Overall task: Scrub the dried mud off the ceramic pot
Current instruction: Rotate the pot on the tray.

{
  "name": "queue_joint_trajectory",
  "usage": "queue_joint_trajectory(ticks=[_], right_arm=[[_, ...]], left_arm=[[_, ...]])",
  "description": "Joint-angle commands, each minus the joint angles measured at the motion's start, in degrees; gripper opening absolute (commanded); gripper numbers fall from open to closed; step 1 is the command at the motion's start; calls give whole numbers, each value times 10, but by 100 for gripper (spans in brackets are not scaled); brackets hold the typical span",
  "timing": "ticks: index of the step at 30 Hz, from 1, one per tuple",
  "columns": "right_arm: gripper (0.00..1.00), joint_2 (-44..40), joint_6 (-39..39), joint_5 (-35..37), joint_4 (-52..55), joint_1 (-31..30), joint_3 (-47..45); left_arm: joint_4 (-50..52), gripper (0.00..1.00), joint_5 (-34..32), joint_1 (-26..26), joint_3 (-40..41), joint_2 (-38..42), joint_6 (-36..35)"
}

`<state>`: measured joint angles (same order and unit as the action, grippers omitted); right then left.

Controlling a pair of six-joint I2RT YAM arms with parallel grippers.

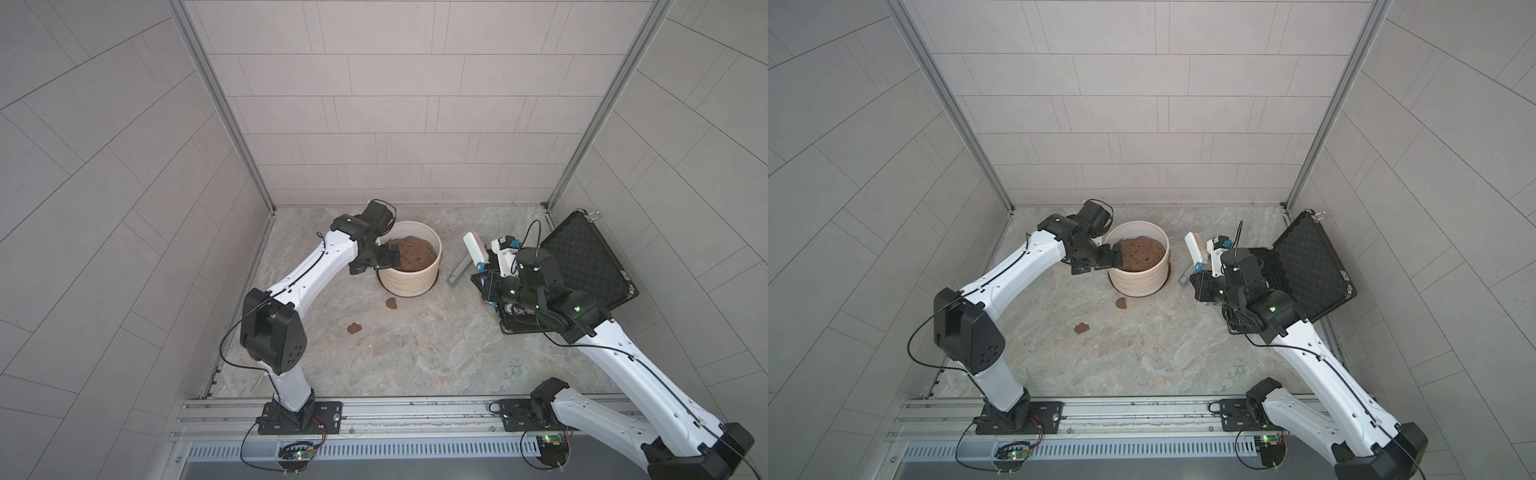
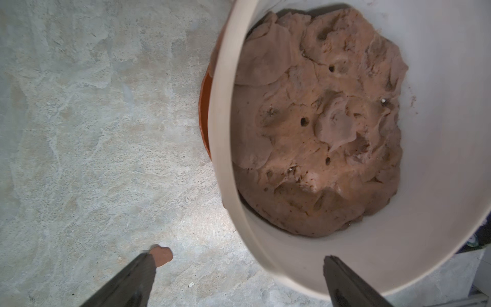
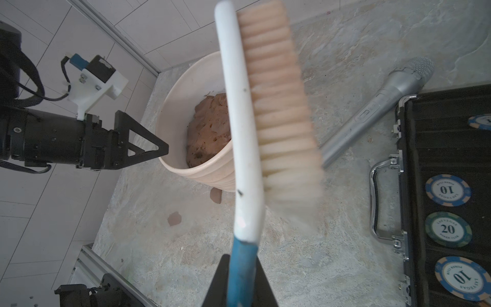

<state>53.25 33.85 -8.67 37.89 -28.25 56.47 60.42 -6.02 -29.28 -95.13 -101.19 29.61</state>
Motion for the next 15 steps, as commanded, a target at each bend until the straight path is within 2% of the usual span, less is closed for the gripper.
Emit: queue_joint_trajectory(ticks=[1, 2, 7, 9, 11, 15], right_arm=[[0, 0, 3, -3, -12, 1, 8], [0, 2, 1, -3, -10, 1, 9], [0, 4, -11, 1, -1, 2, 15], [0, 6, -12, 8, 0, 2, 14], [0, 7, -12, 13, 0, 3, 13], [0, 19, -17, 8, -5, 5, 13]], left_arm=[[23, 100, -33, -12, -26, -30, 22], [27, 95, -30, -12, -34, -40, 25], [35, 49, -40, -14, -49, -54, 27], [35, 38, -47, -14, -53, -52, 28], [37, 31, -60, -14, -56, -48, 24], [33, 28, -69, -13, -54, -40, 10]])
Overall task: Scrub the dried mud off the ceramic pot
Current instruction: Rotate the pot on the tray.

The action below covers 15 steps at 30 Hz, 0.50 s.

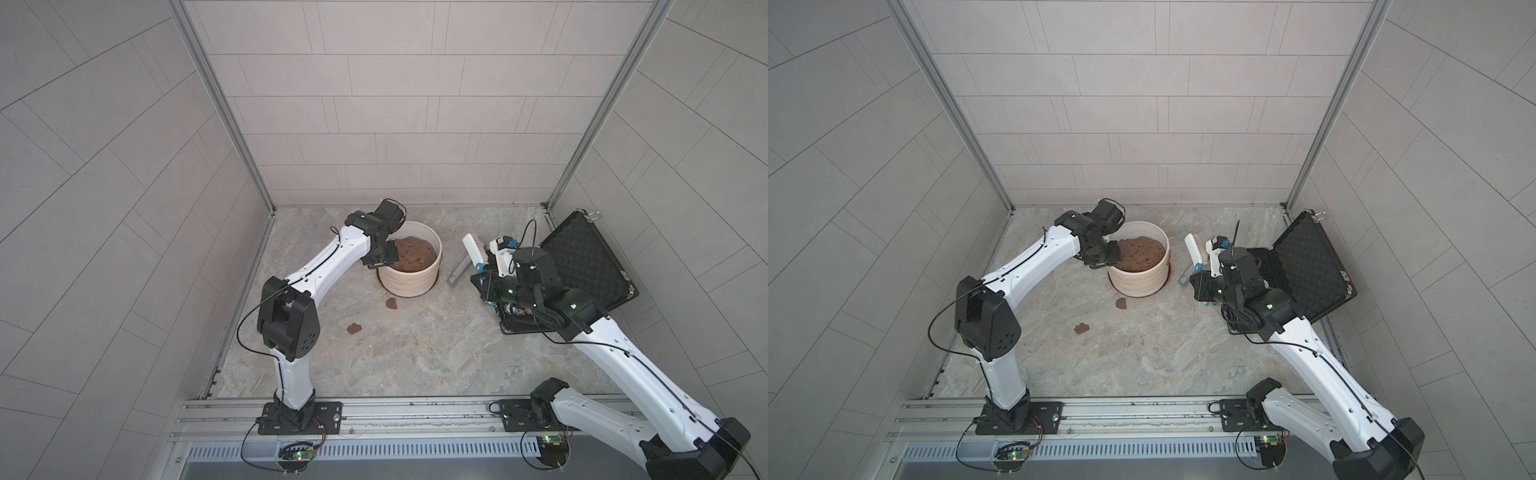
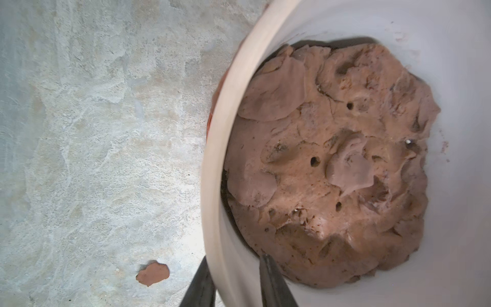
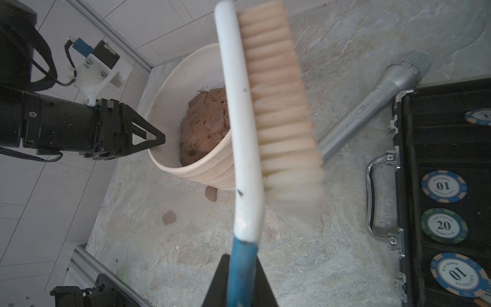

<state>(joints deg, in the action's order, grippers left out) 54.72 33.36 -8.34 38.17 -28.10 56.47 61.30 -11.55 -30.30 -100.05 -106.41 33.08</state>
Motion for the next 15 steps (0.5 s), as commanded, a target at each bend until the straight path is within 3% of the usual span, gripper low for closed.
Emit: queue_joint_trajectory(ticks=[1, 3, 9, 15], right_arm=[[0, 10, -14, 2, -9, 4, 13], [0, 19, -16, -6, -13, 3, 16], [0, 30, -11, 14, -16, 6, 19], [0, 32, -12, 7, -21, 8, 14]], left_arm=[[23, 22, -13, -2, -2, 12, -29], [14, 1, -3, 0, 4, 10, -41], [26, 0, 19, 7, -6, -14, -65], [45, 8, 16, 9, -43, -45, -90]])
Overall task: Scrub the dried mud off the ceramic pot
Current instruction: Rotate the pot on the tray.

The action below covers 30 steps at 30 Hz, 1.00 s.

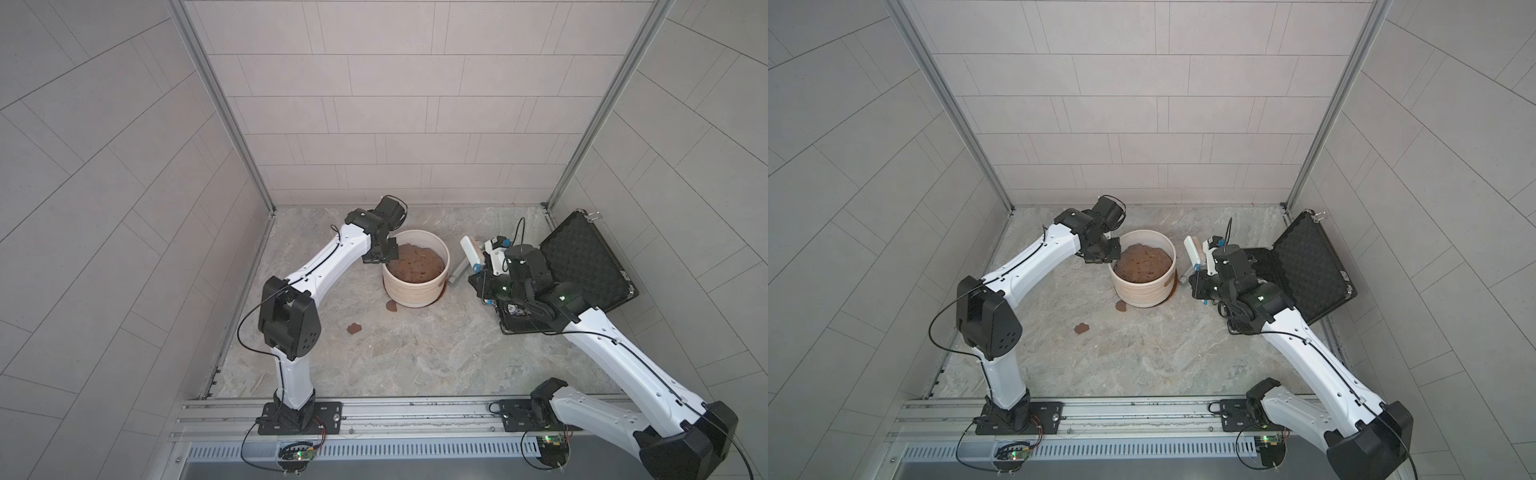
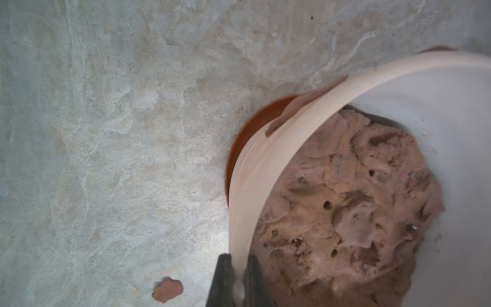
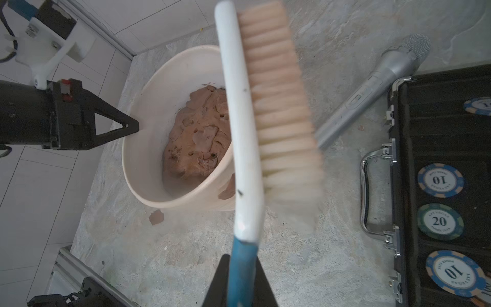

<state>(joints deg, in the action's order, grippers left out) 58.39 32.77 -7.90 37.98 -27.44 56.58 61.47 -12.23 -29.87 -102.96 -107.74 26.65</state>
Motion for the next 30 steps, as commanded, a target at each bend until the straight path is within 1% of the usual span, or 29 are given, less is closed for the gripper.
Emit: queue_joint_trajectory(ticks=[1, 5, 8, 11, 14, 15, 19, 22, 23, 25, 26, 27, 29, 30], right_arm=[[0, -4, -6, -3, -22, 2, 11], [0, -5, -24, -48, -36, 2, 4], [0, -15, -55, -105, -61, 2, -9], [0, -32, -95, -188, -110, 2, -39], [0, -43, -139, -275, -136, 0, -59], [0, -44, -157, -288, -134, -2, -62], [0, -38, -217, -306, -114, -10, -66], [0, -30, -224, -305, -116, -11, -66], [0, -30, -218, -304, -119, -11, -67], [0, -31, -209, -299, -127, -13, -71], [0, -33, -204, -295, -129, -15, -72], [0, -34, -201, -292, -129, -15, -73], [0, -40, -192, -280, -129, -16, -76], [0, -42, -191, -277, -128, -17, -79]], left_arm=[[50, 7, 21, 6, -27, -42, -32], [67, 3, 25, 10, -80, -85, -92], [59, 3, 33, 12, -104, -105, -150], [59, 2, 31, 14, -142, -128, -219], [55, 2, 73, 19, -174, -148, -313], [55, 2, 82, 20, -188, -156, -351], [79, 2, 118, 23, -269, -207, -497], [106, 2, 138, 24, -345, -259, -591], [111, 2, 137, 24, -357, -276, -628], [94, 3, 122, 25, -385, -300, -647], [83, 5, 114, 25, -393, -307, -651], [71, 13, 106, 25, -398, -311, -652], [43, 40, 90, 25, -405, -311, -626], [36, 55, 92, 27, -409, -306, -611]])
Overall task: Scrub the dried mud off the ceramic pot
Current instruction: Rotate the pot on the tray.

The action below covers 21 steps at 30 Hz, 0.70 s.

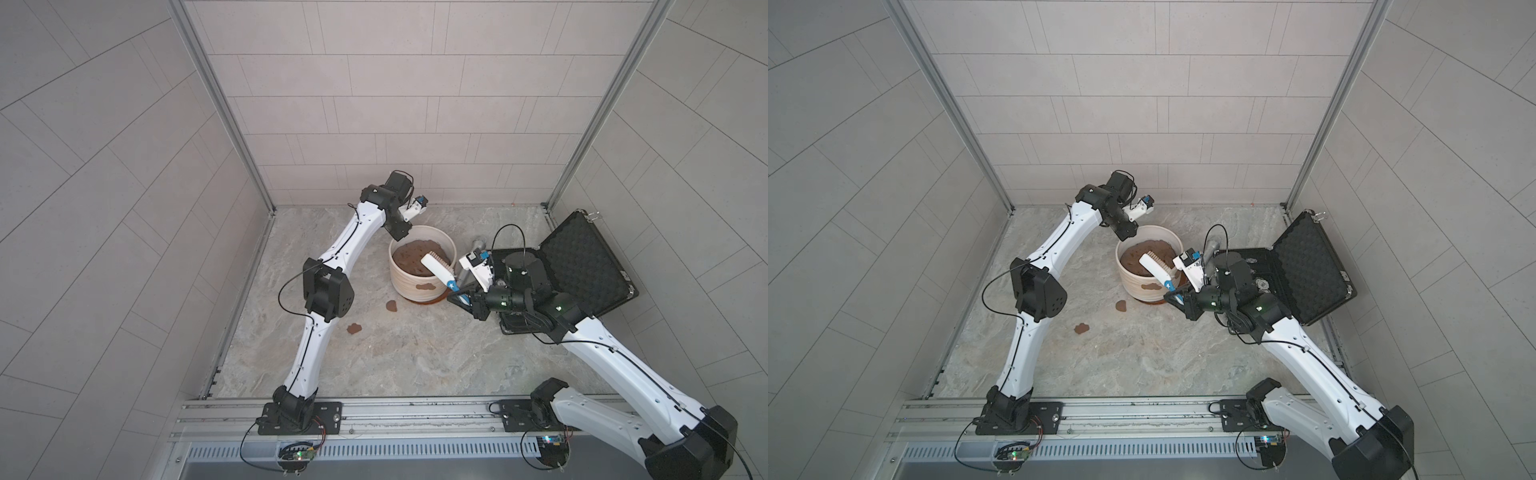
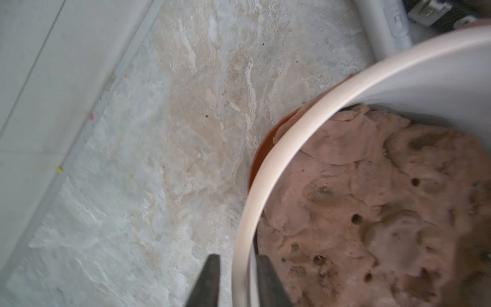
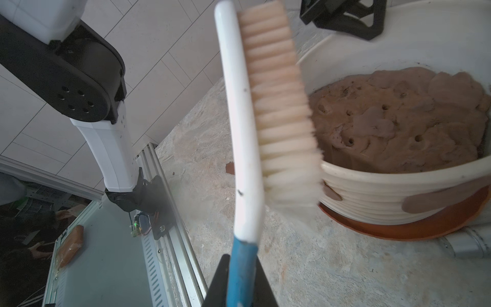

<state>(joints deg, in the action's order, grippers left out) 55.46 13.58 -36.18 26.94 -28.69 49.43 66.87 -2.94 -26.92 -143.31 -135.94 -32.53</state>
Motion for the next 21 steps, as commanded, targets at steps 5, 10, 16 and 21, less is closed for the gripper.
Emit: queue_joint_trajectory(ticks=[5, 10, 16, 21], right_arm=[[0, -23, -10, 0, -19, -4, -29], [0, -21, -33, -17, -56, -5, -61], [0, -6, -118, -25, -75, -11, -79], [0, 12, -185, 16, -72, -14, -96]], left_arm=[[-9, 100, 11, 14, -11, 41, 95], [82, 100, -14, 36, 47, 124, 297], [42, 88, 45, 31, 295, 248, 444], [4, 83, 30, 13, 363, 255, 480]])
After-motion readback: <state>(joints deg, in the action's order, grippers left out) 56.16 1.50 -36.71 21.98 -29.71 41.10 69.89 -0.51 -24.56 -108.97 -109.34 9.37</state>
